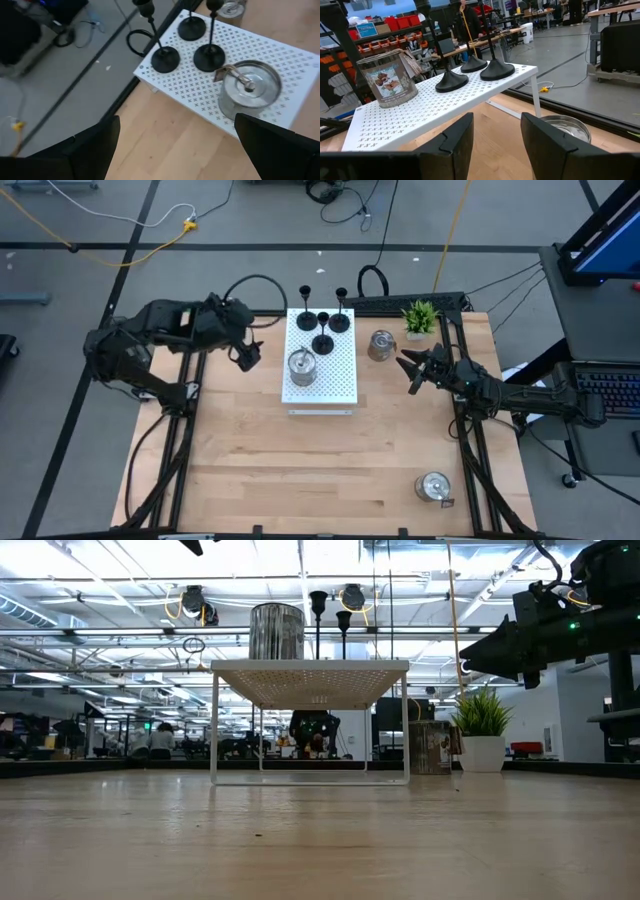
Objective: Pick & Place candle stick holders
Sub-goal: Put the top brown scented candle on the shelf
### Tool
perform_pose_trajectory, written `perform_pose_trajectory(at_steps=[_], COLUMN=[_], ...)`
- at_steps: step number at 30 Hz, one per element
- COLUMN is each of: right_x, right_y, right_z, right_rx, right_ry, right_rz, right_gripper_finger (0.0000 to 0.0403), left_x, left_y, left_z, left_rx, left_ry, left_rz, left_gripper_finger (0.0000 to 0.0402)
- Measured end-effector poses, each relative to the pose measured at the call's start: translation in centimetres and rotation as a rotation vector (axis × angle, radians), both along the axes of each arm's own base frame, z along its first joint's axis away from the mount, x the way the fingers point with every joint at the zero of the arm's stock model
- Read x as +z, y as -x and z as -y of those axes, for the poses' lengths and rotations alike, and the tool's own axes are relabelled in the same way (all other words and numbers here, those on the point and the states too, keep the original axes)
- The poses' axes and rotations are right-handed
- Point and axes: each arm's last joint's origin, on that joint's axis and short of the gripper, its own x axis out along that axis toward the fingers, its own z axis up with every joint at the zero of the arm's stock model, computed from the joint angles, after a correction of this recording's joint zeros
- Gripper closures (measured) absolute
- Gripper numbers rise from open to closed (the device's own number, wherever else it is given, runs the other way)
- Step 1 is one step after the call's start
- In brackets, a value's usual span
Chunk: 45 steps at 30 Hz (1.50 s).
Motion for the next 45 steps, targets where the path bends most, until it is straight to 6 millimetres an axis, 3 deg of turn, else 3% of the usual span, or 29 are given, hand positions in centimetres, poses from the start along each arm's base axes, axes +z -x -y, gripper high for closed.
perform_pose_trajectory(at_steps=[8,15,34,41,45], right_x=[0.0,0.0,0.1,0.2,1.1], right_y=[0.0,0.0,0.0,0.0,0.0], right_z=[0.0,0.0,0.0,0.0,0.0], right_rx=[0.0,0.0,0.0,0.0,0.002], right_ry=[-0.001,0.0,0.009,0.011,-0.029], right_rz=[-0.002,0.0,0.005,0.017,0.149], right_gripper_finger=[0.0248,0.0248,0.0248,0.0248,0.0248], left_x=[-1.1,-4.4,-12.5,-15.7,-17.0], left_y=[1.0,1.9,8.0,7.9,7.6], left_z=[-1.3,-2.1,-1.7,-1.8,-2.2], left_rx=[-0.048,-0.159,-0.204,-0.25,-0.254], left_ry=[0.07,0.149,0.329,0.364,0.359], left_rz=[0.027,0.162,0.357,0.484,0.523], left_gripper_finger=[0.0002,0.0002,0.0002,0.0002,0.0002])
